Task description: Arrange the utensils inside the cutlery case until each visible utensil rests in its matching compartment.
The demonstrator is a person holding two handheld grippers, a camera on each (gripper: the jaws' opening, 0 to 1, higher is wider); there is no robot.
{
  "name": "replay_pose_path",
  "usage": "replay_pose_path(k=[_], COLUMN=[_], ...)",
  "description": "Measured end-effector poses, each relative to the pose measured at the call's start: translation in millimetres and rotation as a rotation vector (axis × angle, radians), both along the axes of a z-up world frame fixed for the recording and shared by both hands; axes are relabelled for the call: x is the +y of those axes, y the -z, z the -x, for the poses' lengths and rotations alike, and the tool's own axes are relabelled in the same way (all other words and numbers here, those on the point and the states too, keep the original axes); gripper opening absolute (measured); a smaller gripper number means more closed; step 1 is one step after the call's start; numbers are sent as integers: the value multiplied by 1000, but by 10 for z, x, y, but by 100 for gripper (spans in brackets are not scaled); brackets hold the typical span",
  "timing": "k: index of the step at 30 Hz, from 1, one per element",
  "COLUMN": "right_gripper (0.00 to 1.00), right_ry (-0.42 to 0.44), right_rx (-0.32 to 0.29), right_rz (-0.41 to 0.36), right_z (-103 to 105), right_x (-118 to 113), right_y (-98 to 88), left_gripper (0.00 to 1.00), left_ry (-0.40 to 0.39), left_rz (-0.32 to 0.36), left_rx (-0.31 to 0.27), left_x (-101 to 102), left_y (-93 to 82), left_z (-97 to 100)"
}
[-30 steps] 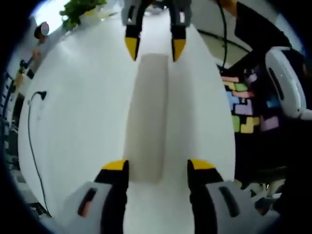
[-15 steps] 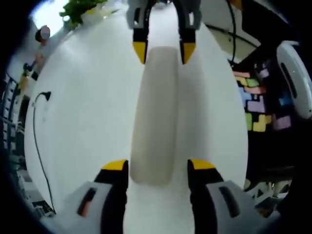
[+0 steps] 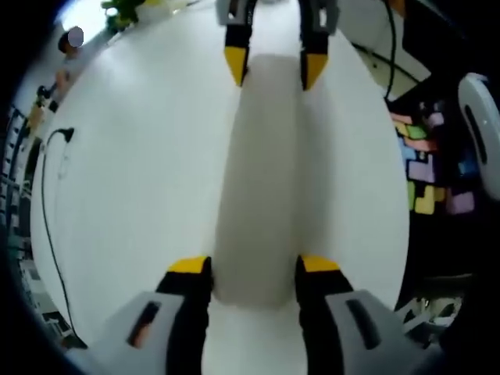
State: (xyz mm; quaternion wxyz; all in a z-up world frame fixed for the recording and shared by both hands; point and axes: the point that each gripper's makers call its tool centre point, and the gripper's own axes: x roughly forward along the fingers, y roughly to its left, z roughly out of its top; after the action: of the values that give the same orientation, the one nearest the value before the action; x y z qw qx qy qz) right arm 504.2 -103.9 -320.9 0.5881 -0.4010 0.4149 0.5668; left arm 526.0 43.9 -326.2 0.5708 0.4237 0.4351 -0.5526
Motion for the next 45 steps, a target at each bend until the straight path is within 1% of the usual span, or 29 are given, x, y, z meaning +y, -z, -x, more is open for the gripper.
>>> replay_pose_path(k=[5,6,7,9,12,15,23,26,27,29,33,38,41,45], right_gripper=[44,44,44,44,44,44,43,43,43,42,43,43,43,43], right_ry=[2,-62,-10,-14,15,30,33,32,44,38,37,32,30,37], right_rx=[22,10,12,6,5,-3,-26,-37,-32,-38,-60,-113,-123,-114], right_rz=[-7,0,-6,-4,-39,-73,-132,-160,-174,-181,-198,-215,-226,-236], right_z=[5,4,15,12,-3,-8,-39,-49,-58,-82,-166,-339,-435,-544], right_x=[16,17,23,11,4,2,25,29,35,17,-6,-35,-69,-123], right_y=[100,87,81,82,75,68,53,39,33,32,-16,-159,-217,-210], left_gripper=[46,45,45,45,45,45,44,44,44,44,44,44,44,44], left_ry=[9,23,32,47,43,35,36,41,38,37,38,39,42,44], left_rz=[21,27,31,43,65,101,183,201,204,216,225,233,246,277], left_rx=[4,2,3,4,2,2,-25,-31,-28,-27,-41,-83,-91,-86], left_x=[6,1,0,0,-5,-7,-19,-26,-32,-59,-100,-156,-185,-261], left_y=[-24,-24,-26,-27,-30,-36,-57,-62,-63,-80,-146,-263,-322,-390], left_z=[19,28,31,40,43,42,53,47,41,26,-49,-218,-311,-422])
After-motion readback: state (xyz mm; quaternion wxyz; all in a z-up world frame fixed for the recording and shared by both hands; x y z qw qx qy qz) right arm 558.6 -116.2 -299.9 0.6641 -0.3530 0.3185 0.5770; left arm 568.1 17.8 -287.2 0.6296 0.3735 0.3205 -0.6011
